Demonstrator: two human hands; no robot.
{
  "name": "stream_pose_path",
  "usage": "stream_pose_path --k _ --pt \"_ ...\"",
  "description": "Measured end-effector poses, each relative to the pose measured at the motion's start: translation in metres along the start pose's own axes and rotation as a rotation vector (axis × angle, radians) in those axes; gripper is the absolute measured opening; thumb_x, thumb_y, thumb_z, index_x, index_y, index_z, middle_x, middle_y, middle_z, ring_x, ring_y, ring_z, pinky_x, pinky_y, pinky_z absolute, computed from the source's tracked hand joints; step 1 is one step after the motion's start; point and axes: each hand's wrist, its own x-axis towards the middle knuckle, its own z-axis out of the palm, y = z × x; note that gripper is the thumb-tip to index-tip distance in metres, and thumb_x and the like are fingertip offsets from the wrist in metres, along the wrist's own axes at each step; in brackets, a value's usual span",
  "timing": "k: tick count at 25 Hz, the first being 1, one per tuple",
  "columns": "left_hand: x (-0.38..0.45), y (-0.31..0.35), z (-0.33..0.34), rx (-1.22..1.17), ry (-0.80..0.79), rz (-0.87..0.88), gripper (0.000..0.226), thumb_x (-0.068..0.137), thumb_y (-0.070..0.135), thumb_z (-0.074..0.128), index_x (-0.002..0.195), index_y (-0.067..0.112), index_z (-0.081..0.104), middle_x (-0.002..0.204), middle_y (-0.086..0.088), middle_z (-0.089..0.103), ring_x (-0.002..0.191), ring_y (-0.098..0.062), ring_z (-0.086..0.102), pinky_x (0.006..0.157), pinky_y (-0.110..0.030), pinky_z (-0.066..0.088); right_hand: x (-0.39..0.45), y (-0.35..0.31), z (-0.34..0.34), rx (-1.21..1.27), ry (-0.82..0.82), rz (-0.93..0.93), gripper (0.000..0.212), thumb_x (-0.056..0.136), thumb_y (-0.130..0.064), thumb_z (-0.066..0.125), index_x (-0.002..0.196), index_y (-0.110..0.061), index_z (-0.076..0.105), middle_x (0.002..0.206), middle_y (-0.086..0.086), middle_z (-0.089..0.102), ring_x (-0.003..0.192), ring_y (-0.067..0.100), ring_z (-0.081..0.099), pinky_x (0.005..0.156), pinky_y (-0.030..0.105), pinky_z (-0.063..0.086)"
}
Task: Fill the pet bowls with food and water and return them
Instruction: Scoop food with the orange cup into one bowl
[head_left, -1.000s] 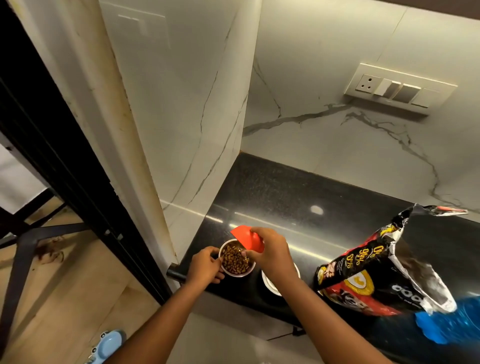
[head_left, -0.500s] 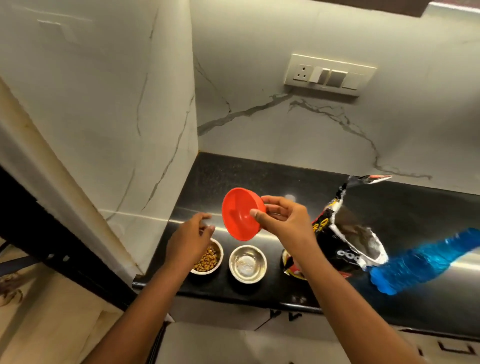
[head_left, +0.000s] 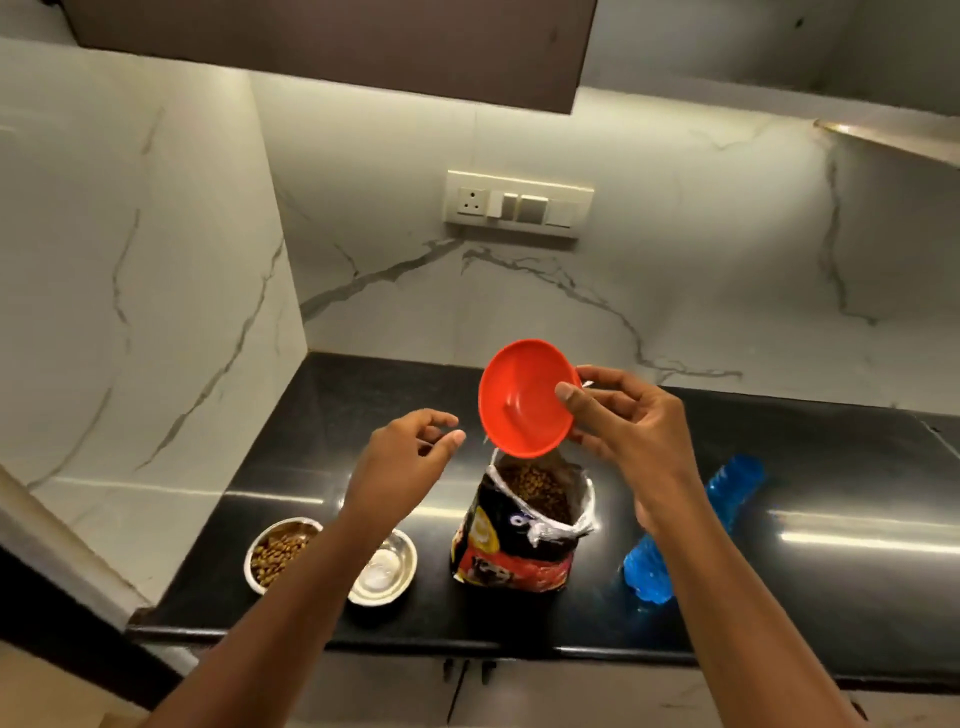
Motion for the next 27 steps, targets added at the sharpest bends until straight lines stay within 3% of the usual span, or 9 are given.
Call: stream_pose_path --k 6,11,17,23,27 --pt "-0.007 0.036 0.041 0.059 0.029 -0.049 0.038 0.079 0.05 0.074 0.108 0.027 0.071 0.088 0.013 0.073 0.083 -0.001 0.069 0.08 -0.033 0.06 0.026 0.027 -0.067 -0.195 -0.103 0.038 0.035 0.074 -0.031 0.09 0.104 -0.02 0.075 0.087 0.006 0.08 0.082 0.021 0.078 0.079 0.048 0.065" --pt "-0.019 0.053 0.061 0.009 0.068 -0.105 0.034 0.08 0.027 0.078 0.113 0.021 0.069 0.09 0.004 0.072 0.086 -0.013 0.071 0.075 -0.031 0.059 0.031 0.067 -0.048 -0.6 -0.25 -0.047 0.041 0.076 -0.041 0.084 0.111 -0.023 0.073 0.097 0.001 0.076 0.084 0.013 0.072 0.074 0.027 0.061" --pt "-0.037 0.064 0.068 0.029 0.123 -0.141 0.039 0.083 0.012 0.075 0.12 0.019 0.066 0.094 0.005 0.069 0.09 -0.01 0.067 0.079 -0.029 0.059 0.051 0.104 -0.021 -0.95 -0.477 -0.022 0.022 0.085 -0.029 0.077 0.104 -0.02 0.077 0.107 0.005 0.076 0.102 0.025 0.071 0.091 0.038 0.059" --pt "-0.05 0.07 0.074 0.076 0.194 -0.066 0.035 0.085 0.028 0.074 0.118 0.027 0.064 0.113 0.008 0.063 0.104 -0.007 0.06 0.086 -0.023 0.047 0.066 0.101 -0.028 -0.962 -0.507 -0.051 0.032 0.083 -0.022 0.082 0.114 -0.015 0.075 0.113 0.009 0.074 0.105 0.027 0.07 0.093 0.039 0.058" --pt "-0.05 0.082 0.078 0.035 0.24 -0.024 0.027 0.088 0.026 0.07 0.115 0.024 0.067 0.108 0.012 0.067 0.102 -0.002 0.062 0.076 -0.01 0.044 0.066 0.085 -0.05 -0.791 -0.459 -0.097 0.038 0.082 -0.018 0.084 0.118 -0.019 0.073 0.109 0.005 0.075 0.099 0.019 0.071 0.095 0.038 0.059"
